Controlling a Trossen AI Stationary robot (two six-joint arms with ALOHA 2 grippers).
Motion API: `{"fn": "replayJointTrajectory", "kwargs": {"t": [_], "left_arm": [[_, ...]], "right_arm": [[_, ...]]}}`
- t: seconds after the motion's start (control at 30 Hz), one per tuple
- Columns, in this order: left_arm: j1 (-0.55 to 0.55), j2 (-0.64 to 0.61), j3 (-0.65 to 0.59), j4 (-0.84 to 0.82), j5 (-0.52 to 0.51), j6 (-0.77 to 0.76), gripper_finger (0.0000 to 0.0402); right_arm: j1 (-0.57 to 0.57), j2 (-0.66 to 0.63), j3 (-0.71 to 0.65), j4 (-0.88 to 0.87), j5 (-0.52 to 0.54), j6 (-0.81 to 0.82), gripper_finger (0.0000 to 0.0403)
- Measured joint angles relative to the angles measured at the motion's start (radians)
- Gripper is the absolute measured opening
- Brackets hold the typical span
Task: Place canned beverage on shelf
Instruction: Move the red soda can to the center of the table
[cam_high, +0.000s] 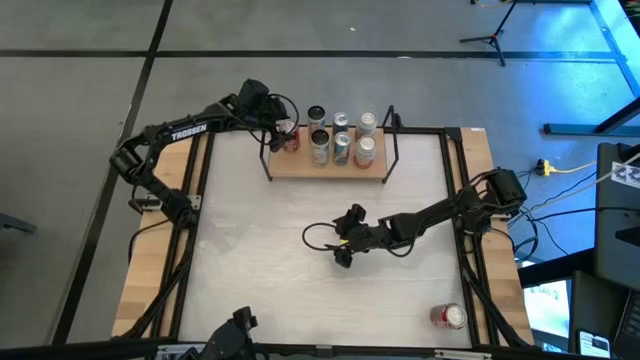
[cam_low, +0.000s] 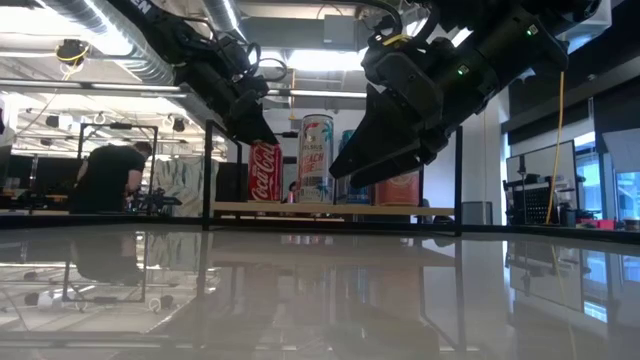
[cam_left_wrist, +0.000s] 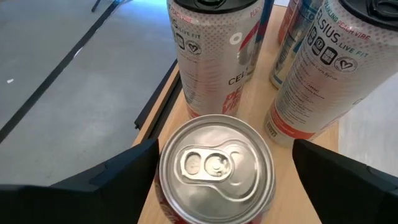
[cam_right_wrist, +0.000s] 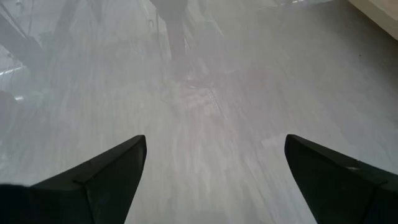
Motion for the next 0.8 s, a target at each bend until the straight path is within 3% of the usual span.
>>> {"fn": "replayJointTrajectory", "kwargs": {"t": [0.4, 0.8], "left_arm": [[-0.016, -0.062, 0.000, -0.006, -0.089, -0.004, 0.0358], [-0.154, -0.353, 0.000, -0.066, -0.084, -0.053, 0.0358]], "right_arm": [[0.000, 0.000, 0.000, -0.002, 0.000, -0.002, 0.0380], [-0.002, 0.000, -0.001, 0.028, -0.028, 0.027, 0.0380]]}}
